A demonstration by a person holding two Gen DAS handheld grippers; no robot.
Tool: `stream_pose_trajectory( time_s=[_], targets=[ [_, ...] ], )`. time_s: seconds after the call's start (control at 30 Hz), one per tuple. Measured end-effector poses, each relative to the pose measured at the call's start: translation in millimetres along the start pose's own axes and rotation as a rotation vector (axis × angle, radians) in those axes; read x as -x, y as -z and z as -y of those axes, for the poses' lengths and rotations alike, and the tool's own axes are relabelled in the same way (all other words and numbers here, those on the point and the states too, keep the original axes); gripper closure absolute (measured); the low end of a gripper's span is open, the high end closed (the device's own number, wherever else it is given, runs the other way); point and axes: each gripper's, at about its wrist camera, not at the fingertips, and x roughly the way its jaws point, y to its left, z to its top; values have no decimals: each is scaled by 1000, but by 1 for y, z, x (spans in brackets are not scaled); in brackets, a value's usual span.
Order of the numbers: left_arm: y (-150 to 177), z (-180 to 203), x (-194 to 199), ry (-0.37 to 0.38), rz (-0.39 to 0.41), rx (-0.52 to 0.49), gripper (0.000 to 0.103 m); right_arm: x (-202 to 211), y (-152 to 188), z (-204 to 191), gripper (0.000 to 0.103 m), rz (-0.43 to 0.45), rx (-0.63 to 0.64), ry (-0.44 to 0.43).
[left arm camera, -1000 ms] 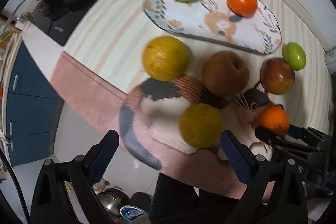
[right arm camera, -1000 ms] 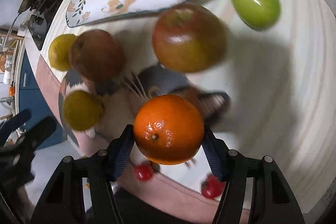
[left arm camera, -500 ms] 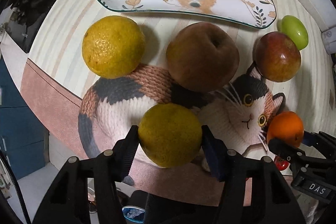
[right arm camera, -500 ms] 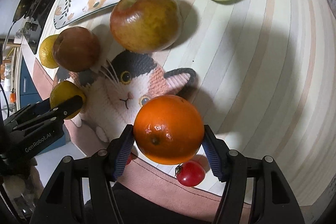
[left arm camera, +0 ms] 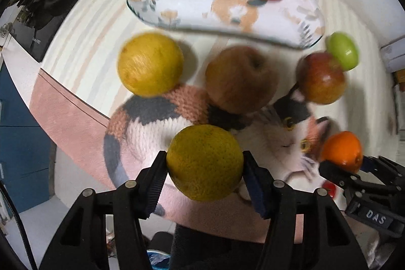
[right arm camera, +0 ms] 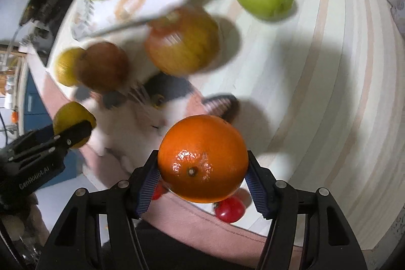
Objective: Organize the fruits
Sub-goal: 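Grasp a yellow citrus with the left tool while the right tool grasps an orange, then lower the yellow citrus and orange onto the plate and open both tools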
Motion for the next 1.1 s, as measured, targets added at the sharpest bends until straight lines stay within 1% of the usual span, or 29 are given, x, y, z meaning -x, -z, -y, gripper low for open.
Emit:
stream_pose_trajectory(
  time_s=[0.1, 0.13, 0.2, 0.3, 0.33, 0.4, 0.47, 0.57, 0.67, 0.77, 0.83, 1.1],
  targets=[
    [-4, 1, 36, 37, 62, -3, 47, 29, -13, -16, 36, 64, 19, -45],
    [-11, 0, 52, 56, 91, -1, 47, 37, -21, -22, 36, 81, 24, -61],
    [-24, -2, 73, 84, 130, 5, 47, 47, -38, -35, 36, 115, 40, -90],
    [-48, -11, 86, 95, 166, 13, 47, 47, -70, -51, 37, 144, 50, -104],
    [-64, -13, 86, 81, 174, 17, 47, 43, -80, -57, 36, 146, 49, -108],
    [-85, -20, 82, 60, 166, 16, 47, 30, -102, -69, 36, 139, 52, -117],
    [-111, -33, 68, 41, 138, 33, 47, 16, -119, -80, 37, 126, 61, -116],
    [-142, -51, 44, 35, 82, 57, 47, -9, -142, -97, 37, 104, 79, -113],
    [-162, -69, 19, 47, 18, 90, 47, -34, -159, -108, 37, 78, 93, -98],
    [-173, -80, 1, 65, -29, 120, 47, -51, -170, -117, 37, 56, 102, -89],
    [-175, -83, -4, 68, -46, 123, 47, -55, -173, -120, 36, 47, 107, -92],
    [-178, -78, -17, 61, -86, 107, 47, -76, -181, -130, 36, 2, 135, -76]
  ],
)
